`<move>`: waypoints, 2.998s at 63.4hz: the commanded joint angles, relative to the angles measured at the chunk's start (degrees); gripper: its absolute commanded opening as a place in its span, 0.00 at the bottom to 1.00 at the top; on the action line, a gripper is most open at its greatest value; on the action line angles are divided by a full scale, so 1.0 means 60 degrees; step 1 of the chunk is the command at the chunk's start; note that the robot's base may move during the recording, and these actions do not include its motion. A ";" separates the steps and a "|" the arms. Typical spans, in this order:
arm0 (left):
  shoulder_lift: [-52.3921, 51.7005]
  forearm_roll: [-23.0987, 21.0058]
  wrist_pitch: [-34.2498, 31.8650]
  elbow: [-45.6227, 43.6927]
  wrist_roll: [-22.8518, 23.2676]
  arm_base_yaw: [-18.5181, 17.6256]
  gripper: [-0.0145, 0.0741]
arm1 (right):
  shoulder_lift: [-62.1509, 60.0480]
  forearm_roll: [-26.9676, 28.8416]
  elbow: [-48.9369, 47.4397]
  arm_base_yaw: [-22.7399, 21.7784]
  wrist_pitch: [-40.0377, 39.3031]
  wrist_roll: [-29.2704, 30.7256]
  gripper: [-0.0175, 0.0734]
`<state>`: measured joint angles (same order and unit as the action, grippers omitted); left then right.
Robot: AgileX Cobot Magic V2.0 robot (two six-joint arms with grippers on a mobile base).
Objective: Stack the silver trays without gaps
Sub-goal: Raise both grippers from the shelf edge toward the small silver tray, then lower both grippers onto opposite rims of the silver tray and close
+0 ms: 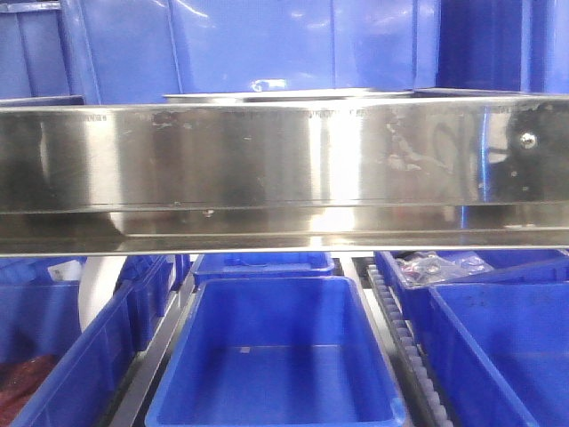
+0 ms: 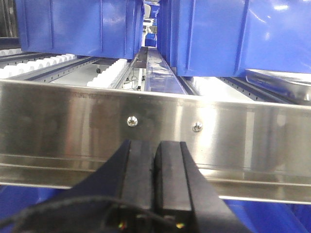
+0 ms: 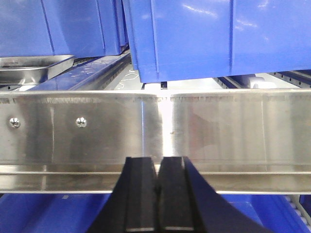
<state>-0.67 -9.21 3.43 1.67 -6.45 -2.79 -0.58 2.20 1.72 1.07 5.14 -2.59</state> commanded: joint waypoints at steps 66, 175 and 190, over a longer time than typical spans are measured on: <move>0.4878 -0.0007 0.4692 -0.8219 -0.1277 -0.1047 0.60 | 0.3723 0.0466 -0.6579 0.0092 0.2749 0.0100 0.88; 1.8308 0.2618 0.9542 -1.9013 0.5020 -0.4214 0.59 | 1.8644 -0.0587 -1.9037 0.3215 0.8782 -0.1672 0.88; 1.8697 0.2468 0.9500 -1.9013 0.5020 -0.4214 0.59 | 1.8913 -0.0521 -1.9047 0.3215 0.8731 -0.1672 0.88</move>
<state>114.11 5.93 62.67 -110.40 23.00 -28.08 115.62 -0.54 -110.36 20.56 60.18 -12.51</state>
